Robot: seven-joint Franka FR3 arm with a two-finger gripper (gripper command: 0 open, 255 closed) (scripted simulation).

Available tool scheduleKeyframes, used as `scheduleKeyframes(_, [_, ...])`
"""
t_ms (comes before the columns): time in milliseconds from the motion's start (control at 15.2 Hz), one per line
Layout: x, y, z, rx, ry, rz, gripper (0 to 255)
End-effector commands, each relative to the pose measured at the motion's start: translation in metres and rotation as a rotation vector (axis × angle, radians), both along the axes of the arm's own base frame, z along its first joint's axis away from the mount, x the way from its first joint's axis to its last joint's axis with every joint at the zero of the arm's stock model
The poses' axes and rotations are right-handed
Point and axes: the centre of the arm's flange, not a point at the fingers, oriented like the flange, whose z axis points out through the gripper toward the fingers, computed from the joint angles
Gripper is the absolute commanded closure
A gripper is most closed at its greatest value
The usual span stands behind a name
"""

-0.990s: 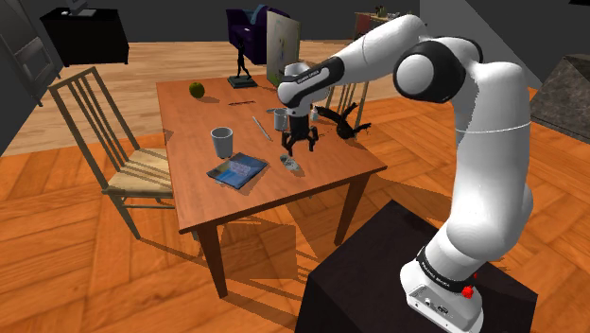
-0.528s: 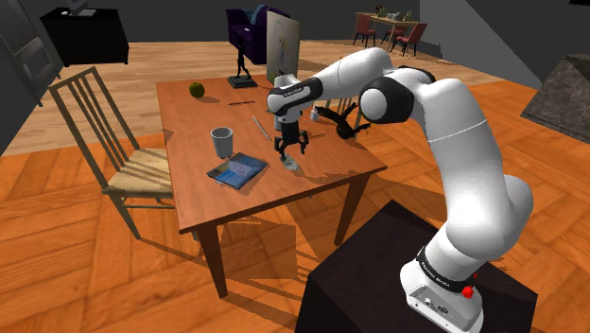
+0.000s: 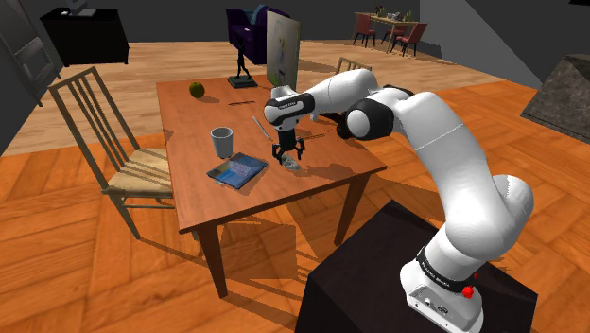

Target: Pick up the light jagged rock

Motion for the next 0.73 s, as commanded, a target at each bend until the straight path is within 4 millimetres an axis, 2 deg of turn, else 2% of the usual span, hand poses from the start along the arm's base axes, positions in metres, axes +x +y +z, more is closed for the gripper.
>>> scheduleKeyframes(0, [-0.0003, -0.0005, -0.011, 0.0, 0.0, 0.0, 0])
scheduleKeyframes(132, [-0.0003, -0.0006, -0.014, 0.0, 0.0, 0.0, 0])
scheduleKeyframes(198, [0.0003, -0.0003, -0.0139, 0.0, 0.0, 0.0, 255])
scheduleKeyframes(660, [0.0005, -0.0005, -0.0141, 0.0, 0.0, 0.0, 255])
